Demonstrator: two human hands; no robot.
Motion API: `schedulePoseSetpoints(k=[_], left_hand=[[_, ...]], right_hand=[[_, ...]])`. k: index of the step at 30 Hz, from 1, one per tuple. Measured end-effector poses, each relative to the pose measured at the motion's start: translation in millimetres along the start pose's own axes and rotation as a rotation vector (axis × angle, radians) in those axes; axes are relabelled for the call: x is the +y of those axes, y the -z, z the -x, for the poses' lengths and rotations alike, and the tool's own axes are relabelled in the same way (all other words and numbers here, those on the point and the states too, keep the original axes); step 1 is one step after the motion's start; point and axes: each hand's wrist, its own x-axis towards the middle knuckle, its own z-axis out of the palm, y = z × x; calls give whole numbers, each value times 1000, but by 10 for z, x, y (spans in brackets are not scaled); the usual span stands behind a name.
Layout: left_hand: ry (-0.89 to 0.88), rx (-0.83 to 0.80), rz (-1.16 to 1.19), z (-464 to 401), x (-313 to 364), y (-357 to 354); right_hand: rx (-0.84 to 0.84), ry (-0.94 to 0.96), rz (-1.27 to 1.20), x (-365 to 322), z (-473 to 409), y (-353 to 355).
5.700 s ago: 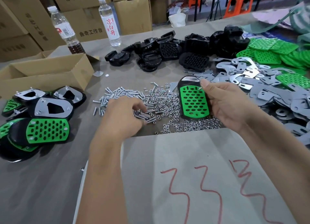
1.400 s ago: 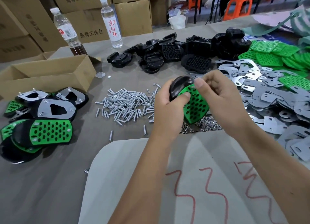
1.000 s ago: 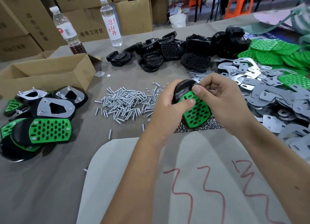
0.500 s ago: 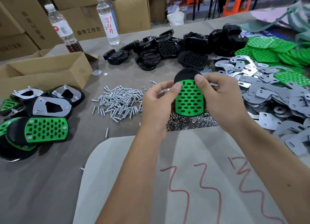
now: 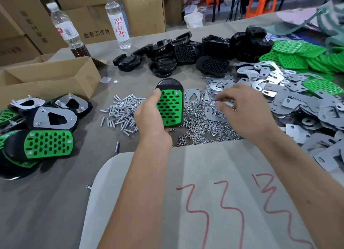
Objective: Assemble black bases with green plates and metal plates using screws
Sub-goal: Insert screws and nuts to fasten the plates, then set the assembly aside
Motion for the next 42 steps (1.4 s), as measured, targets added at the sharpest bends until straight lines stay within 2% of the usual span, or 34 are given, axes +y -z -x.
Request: schedulePoseSetpoints(k=[3, 11, 15, 19, 24, 26, 29, 31, 36, 42], left_hand=[[10, -13, -18, 33, -7, 1], [-86, 1, -87, 54, -53, -51], [-38, -75, -120, 87, -82, -61], [68, -126, -73, 134, -53, -69], [84, -142, -67, 136, -46, -68], [116, -143, -27, 144, -33, -70], [122, -194, 51, 148, -30, -87], [75, -188, 51, 156, -58, -109], [-12, -147, 56, 202, -125, -156], [-72, -101, 62, 235, -172, -202]], right_hand=[[-97, -18, 100, -73, 17, -50], [-58, -161, 192, -105, -26, -123], [28, -230, 168, -92, -49, -97], [15, -210, 152, -101, -50, -80], [119, -148, -27, -33, -28, -83], [190, -131, -261, -90, 0, -60], [198, -138, -752, -253, 65, -18], [187, -110, -881, -364, 120, -27], [127, -90, -842, -539, 212, -152], [145, -74, -627, -518, 204, -157]])
